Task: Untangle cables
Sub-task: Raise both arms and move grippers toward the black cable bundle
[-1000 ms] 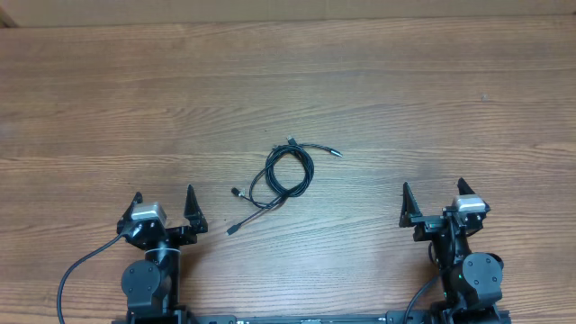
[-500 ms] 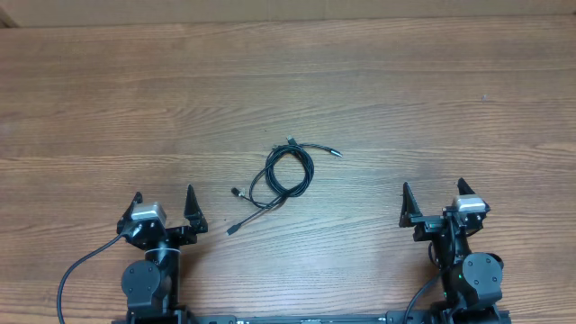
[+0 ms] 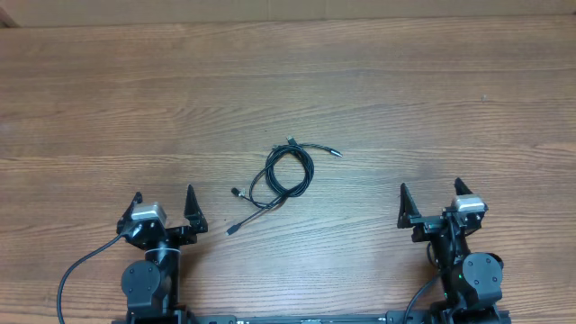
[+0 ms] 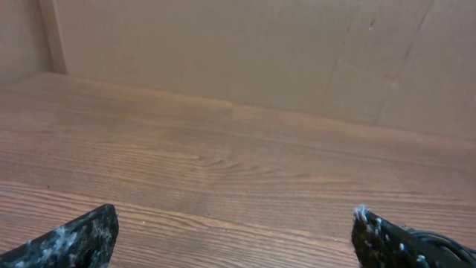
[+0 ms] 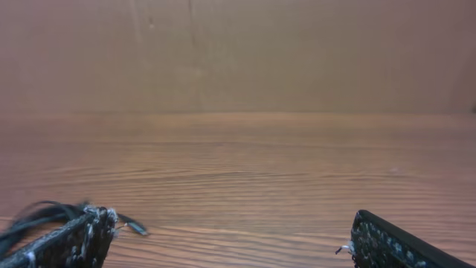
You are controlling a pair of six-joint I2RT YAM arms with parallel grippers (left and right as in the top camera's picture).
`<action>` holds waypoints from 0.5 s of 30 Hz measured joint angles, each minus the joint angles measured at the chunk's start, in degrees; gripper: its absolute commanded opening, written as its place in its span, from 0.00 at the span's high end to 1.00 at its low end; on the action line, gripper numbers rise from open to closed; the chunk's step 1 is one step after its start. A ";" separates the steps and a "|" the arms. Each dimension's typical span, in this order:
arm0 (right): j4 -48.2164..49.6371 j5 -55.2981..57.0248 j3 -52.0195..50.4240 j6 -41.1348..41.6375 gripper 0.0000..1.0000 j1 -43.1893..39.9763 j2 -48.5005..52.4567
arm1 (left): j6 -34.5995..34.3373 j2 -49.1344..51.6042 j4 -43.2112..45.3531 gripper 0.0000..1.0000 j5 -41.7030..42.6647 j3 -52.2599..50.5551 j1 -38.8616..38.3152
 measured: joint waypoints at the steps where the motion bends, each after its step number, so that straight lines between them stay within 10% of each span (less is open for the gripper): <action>1: -0.26 -0.83 0.00 1.57 0.00 0.00 0.00 | 0.00 0.00 -0.02 0.00 0.00 0.02 0.00; 15: -27.65 -8.90 24.50 6.71 0.00 0.00 0.50 | 1.75 2.23 -32.20 0.00 9.57 33.09 0.00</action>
